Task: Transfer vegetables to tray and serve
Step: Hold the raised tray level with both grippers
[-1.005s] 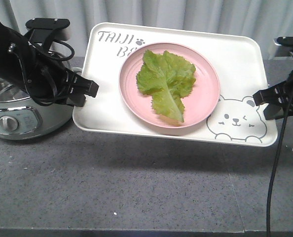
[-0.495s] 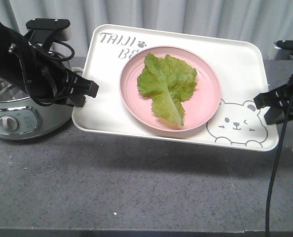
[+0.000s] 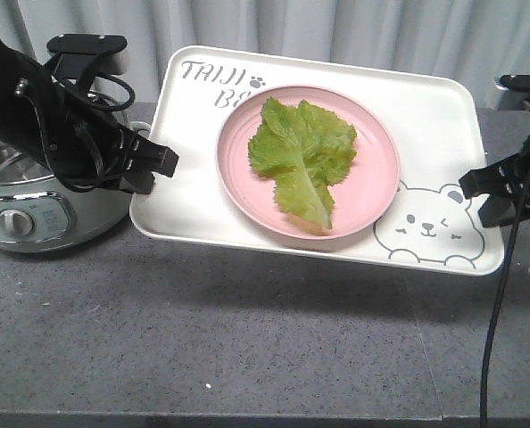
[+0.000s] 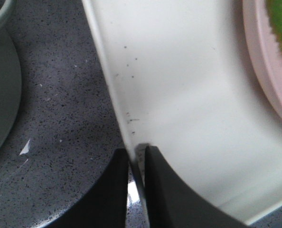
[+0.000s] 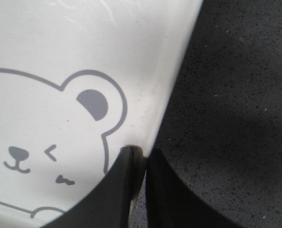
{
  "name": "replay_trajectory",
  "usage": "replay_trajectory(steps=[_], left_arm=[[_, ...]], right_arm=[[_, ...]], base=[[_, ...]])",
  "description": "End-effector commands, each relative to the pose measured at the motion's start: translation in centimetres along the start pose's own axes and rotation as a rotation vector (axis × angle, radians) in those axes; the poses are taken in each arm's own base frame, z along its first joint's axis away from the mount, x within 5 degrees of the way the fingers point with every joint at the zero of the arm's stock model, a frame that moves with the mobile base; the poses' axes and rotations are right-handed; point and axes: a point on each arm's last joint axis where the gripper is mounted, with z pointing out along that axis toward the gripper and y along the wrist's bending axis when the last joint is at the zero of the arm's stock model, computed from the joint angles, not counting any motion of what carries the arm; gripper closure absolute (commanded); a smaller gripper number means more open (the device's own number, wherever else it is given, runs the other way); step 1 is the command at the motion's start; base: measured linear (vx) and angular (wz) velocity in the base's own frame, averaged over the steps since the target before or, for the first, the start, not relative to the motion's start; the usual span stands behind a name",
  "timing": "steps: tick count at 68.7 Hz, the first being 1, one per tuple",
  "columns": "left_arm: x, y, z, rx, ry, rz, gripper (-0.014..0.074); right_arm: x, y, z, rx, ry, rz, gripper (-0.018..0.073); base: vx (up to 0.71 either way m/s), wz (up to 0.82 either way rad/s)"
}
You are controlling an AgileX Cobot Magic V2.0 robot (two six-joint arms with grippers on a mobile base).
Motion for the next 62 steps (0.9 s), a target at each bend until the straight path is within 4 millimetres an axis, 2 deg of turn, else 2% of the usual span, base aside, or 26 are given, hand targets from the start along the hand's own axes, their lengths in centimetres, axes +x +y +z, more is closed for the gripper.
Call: replay_trajectory(steps=[1,62], left_arm=[[-1.16,-2.64,-2.71,0.166,-0.169,-0.018,0.0603],[-1.16,-2.64,-2.71,0.166,-0.169,-0.018,0.0602]], right_arm=[[-0.54,2.13,-2.21,-0.121,-0.112,-0.031,0.0555],[-0.54,2.14,-2.21,-0.122,-0.113,-0.031,0.0555]], base=[[0.00,0.00],[0.00,0.00]])
